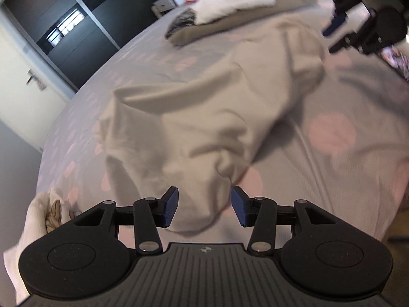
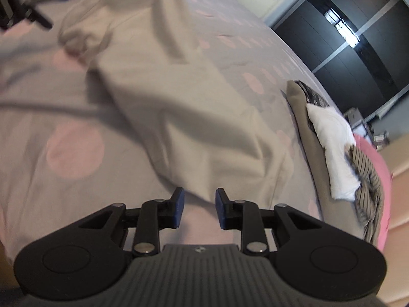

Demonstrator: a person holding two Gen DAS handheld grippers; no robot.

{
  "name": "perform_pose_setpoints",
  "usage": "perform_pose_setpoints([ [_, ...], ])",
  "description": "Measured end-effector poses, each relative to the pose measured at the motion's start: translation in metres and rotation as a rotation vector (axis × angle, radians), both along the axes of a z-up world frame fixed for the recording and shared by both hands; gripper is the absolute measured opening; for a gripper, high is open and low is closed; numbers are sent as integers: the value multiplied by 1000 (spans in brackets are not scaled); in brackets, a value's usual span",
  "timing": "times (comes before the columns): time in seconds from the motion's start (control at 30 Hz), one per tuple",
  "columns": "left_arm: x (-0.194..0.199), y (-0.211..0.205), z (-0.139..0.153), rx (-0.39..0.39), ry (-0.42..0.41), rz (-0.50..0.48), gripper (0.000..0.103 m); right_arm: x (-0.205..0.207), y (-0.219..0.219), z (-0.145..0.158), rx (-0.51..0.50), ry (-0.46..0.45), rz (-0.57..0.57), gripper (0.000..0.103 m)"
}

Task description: Fold clothes

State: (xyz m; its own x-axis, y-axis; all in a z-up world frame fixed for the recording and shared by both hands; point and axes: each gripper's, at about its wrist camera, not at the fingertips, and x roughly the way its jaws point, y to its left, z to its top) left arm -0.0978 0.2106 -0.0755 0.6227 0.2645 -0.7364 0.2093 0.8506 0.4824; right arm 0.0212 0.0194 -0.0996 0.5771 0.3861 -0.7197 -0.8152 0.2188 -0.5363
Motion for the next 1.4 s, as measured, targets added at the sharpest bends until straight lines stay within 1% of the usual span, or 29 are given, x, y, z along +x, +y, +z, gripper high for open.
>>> perform_pose_setpoints([
  [0.03, -2, -3, -9, 25, 10, -19, 43, -5, -1, -8, -27, -41, 33, 29],
  [0.1, -1, -6, -24, 69, 37, -47, 43, -13, -3, -21, -72, -119, 97, 34],
  [0.17, 0, -9, -38, 124, 57, -75, 42, -17, -3, -32, -109, -176, 154, 38],
  [0.3, 2, -13, -63, 245, 79, -125, 42, -19, -2, -51, -178, -282, 233, 38],
  [0.37, 3, -13, -71, 287, 76, -143, 39, -18, -1, -62, -215, -352, 274, 38],
  [0.47, 4, -14, -82, 342, 50, -173, 39, -16, -2, -75, -250, -421, 325, 38],
  [0.57, 4, -16, -94, 417, 23, -217, 38, -16, -1, -85, -269, -491, 377, 38],
  [0.6, 5, -16, -96, 432, 20, -222, 34, -15, 1, -87, -266, -512, 387, 37],
  [0.63, 6, -17, -98, 443, 21, -224, 22, -14, 2, -86, -257, -525, 390, 36],
  [0.67, 8, -18, -99, 454, 22, -225, 17, -13, 4, -82, -246, -524, 385, 31],
  [0.7, 9, -16, -95, 434, 16, -208, 10, -12, 6, -79, -236, -523, 380, 24],
  [0.73, 11, -14, -89, 401, 7, -182, 5, -10, 7, -74, -220, -523, 367, 14],
  [0.77, 13, -12, -82, 367, -2, -156, 5, -8, 8, -68, -199, -524, 353, 13],
  [0.8, 14, -9, -75, 332, -20, -130, 3, -6, 8, -62, -179, -526, 339, 11],
  [0.87, 15, -4, -56, 273, -75, -70, 2, -2, 8, -50, -136, -529, 310, 7],
  [0.93, 13, 0, -34, 200, -130, -4, 1, 0, 6, -37, -94, -528, 286, 5],
  [1.03, 7, 9, -1, 89, -186, 85, 1, 0, 0, -15, -41, -512, 256, 4],
  [1.07, 4, 12, 9, 53, -201, 106, 1, 0, -3, -7, -21, -501, 246, 3],
  [1.17, 2, 19, 40, -14, -244, 139, 1, -3, -8, 20, 50, -463, 200, 3],
  [1.23, -5, 23, 58, -70, -274, 163, 1, -2, -13, 42, 105, -415, 163, 3],
  [1.33, -20, 33, 82, -180, -279, 186, 1, -4, -24, 74, 184, -327, 117, 3],
  [1.4, -31, 37, 94, -223, -259, 176, 1, -11, -30, 92, 222, -273, 127, 3],
])
